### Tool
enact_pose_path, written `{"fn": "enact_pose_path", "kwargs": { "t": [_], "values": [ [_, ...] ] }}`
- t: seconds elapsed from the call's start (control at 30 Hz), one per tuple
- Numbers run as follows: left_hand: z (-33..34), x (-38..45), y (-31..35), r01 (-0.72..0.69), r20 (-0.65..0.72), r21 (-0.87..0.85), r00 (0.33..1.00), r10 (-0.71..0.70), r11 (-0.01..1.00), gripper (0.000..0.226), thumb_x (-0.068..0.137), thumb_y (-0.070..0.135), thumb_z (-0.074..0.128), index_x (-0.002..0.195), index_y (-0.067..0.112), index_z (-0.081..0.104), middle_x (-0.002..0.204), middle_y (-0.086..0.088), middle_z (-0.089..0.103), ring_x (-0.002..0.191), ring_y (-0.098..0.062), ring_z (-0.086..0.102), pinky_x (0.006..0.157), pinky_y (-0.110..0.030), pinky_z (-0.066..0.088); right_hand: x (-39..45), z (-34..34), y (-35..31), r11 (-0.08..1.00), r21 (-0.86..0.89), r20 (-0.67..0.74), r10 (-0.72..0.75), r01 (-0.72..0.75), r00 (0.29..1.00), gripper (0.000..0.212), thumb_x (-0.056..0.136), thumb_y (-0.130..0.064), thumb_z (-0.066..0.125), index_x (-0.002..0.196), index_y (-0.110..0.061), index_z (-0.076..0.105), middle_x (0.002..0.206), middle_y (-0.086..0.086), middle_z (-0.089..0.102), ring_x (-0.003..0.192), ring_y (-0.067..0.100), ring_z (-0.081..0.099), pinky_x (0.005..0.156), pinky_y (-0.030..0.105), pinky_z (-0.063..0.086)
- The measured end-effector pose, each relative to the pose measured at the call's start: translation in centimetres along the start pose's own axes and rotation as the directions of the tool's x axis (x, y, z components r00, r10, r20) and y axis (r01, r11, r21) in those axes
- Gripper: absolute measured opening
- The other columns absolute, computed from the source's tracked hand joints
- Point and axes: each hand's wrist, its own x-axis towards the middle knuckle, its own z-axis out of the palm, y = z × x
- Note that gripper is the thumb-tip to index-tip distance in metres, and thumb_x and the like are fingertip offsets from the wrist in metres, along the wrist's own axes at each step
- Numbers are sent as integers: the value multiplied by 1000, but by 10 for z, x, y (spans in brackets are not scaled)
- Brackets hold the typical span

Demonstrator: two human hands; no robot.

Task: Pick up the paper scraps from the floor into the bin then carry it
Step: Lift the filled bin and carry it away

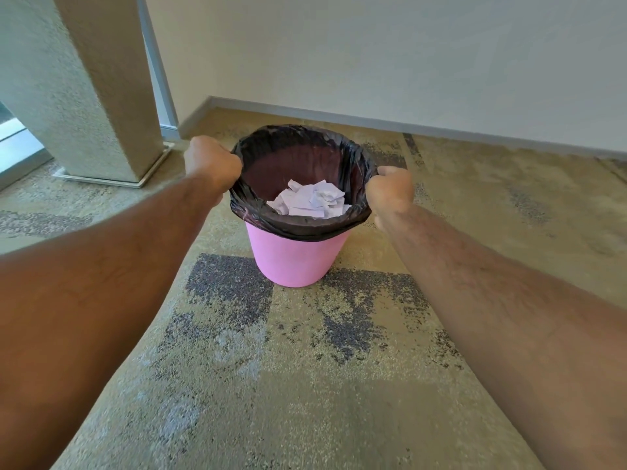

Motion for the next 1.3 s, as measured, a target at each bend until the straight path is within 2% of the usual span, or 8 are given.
{"fn": "enact_pose_path", "kwargs": {
  "t": [0.1,0.17,0.5,0.7,0.83,1.0,1.17,1.3],
  "values": [
    [-8,-11,0,17,68,-13,998,-16,1000,20,79,-5,51,66,8,58,61,-4,46,54,-18,43,45,-26,36,-11,-10,7,1000,-11,-12,-1,0,1000,41,78,12,46,89,-14,76,91,4,76,85,24,70,65,37,58],
    [-15,-18,-2,23,100,-26,995,-20,999,14,76,-3,51,70,2,64,65,-8,52,58,-20,48,50,-30,40,-21,-18,9,1000,-4,-6,-3,3,1000,39,75,12,48,82,-16,74,79,3,75,77,24,71,64,42,61],
    [-43,-73,7,53,196,-48,980,-42,997,15,79,-2,57,69,10,60,69,-10,51,66,-21,49,62,-36,40,-69,-73,-2,999,-38,-16,2,-2,1000,40,80,10,48,104,-14,69,92,1,70,83,20,66,72,35,58],
    [-88,-116,47,89,234,-72,970,-70,993,10,84,0,62,80,4,70,71,-10,55,66,-21,47,62,-36,38,-114,-112,-44,998,-68,-65,5,-9,998,31,89,6,50,102,-21,59,76,-16,52,67,-2,49,70,27,46],
    [-124,-141,94,94,220,-85,973,-73,992,12,89,3,62,88,-6,71,74,-12,57,67,-21,48,63,-35,38,-141,-143,-91,999,-45,-81,6,-9,997,39,94,0,53,128,-14,64,96,-9,63,87,11,59,80,27,47],
    [-169,-163,171,124,203,-95,974,-103,988,14,94,1,57,92,1,71,73,-6,63,59,-14,51,54,-22,41,-164,-188,-162,998,-65,-71,-9,4,997,41,95,-2,52,131,-15,64,108,-6,70,96,15,67,84,31,56],
    [-222,-191,250,160,221,-96,966,-135,982,17,89,-2,53,87,-7,69,75,-12,61,67,-21,52,65,-34,44,-186,-244,-237,994,-102,-45,-42,37,998,43,95,1,50,135,-13,61,105,-9,65,95,12,62,83,26,51],
    [-264,-222,311,189,215,-87,962,-167,978,17,87,-2,54,88,-3,70,68,-7,61,60,-17,50,60,-31,44,-206,-289,-295,988,-146,-27,-51,47,998,46,95,-3,49,138,-15,60,121,-2,71,107,16,68,93,31,56]
  ]
}}
